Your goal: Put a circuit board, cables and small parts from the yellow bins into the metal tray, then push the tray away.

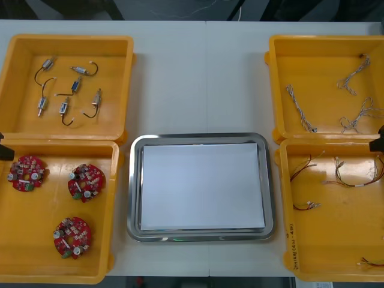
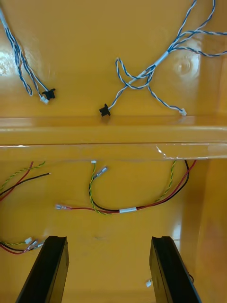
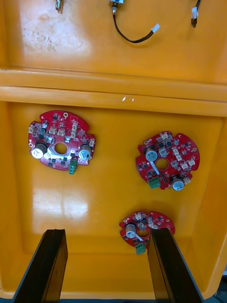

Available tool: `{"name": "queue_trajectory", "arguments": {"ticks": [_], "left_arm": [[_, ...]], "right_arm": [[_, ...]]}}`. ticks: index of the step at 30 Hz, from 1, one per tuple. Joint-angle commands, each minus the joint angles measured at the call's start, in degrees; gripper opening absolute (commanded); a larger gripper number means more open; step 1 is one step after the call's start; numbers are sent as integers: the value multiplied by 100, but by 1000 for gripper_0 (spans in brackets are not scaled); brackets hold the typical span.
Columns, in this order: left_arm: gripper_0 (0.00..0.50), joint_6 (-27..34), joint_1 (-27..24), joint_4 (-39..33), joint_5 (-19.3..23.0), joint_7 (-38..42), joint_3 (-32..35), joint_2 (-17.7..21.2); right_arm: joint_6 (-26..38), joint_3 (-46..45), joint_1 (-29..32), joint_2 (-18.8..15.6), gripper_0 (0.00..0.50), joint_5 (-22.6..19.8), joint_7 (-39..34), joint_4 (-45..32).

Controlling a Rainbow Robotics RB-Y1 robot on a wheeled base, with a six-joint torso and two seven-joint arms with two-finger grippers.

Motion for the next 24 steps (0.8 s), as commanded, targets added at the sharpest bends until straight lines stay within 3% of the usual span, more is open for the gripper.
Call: {"name": "queue_trajectory", "arguments": {"ticks": [1, 8, 14, 24], "left_arm": [[500, -30, 444, -245, 43, -509, 26, -30], [500, -443, 866, -508, -1, -606, 8, -4], [500, -1138, 1393, -754, -98, -685, -132, 67], [500, -1902, 2096, -930, -212, -808, -282, 225]], "right_arm": [[-86, -81, -64, -87, 500, 29, -80, -201], [-385, -72, 463, -96, 500, -32, -132, -201], [-790, -72, 1000, -96, 500, -103, -141, -201], [-1475, -107, 1835, -96, 500, 29, -229, -201]]}}
